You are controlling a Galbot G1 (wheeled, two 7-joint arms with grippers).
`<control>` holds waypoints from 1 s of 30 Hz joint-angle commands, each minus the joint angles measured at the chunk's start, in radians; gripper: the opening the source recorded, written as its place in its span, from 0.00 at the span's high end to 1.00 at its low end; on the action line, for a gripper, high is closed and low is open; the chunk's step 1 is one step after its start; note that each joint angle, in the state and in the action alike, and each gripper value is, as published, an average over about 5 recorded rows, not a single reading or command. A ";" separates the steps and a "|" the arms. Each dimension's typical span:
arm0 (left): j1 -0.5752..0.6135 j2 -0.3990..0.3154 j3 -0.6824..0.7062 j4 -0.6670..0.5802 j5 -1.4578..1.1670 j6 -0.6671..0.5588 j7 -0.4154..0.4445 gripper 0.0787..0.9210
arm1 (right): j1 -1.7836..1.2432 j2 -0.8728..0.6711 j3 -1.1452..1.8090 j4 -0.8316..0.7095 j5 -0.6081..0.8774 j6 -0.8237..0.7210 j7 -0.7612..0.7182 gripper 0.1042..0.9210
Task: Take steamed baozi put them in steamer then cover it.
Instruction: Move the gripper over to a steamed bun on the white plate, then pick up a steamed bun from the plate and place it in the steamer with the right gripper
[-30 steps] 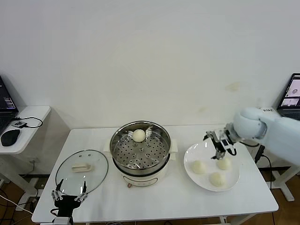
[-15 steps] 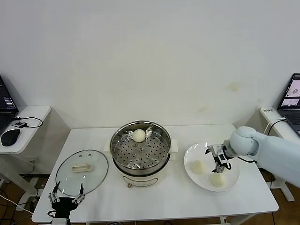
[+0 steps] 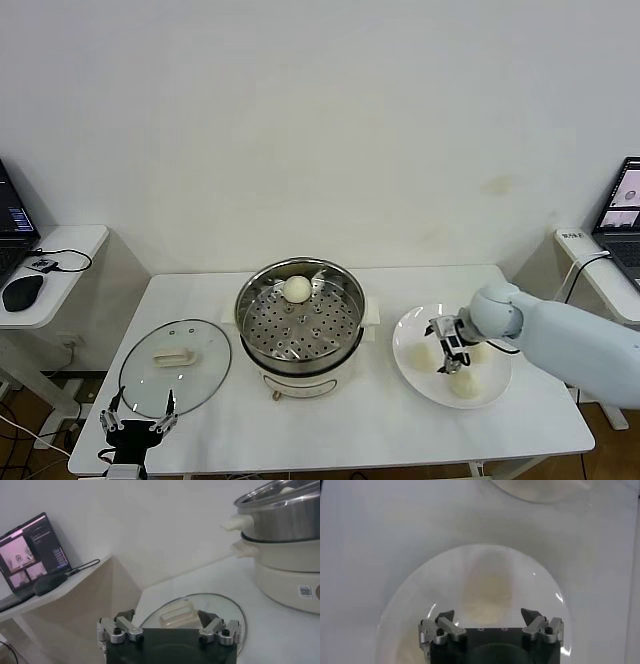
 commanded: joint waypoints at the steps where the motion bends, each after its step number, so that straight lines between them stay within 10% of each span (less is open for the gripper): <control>1: -0.001 0.001 -0.002 0.001 0.000 0.001 0.001 0.12 | -0.025 0.053 0.016 -0.047 -0.007 0.000 0.004 0.14; 16: -0.009 0.000 -0.005 0.018 -0.003 0.000 0.000 0.12 | -0.008 0.047 0.011 -0.054 -0.019 -0.015 -0.030 0.39; 30: -0.003 0.000 -0.006 0.004 -0.004 0.000 0.001 0.12 | 0.313 -0.116 -0.093 0.173 0.208 -0.072 -0.079 0.41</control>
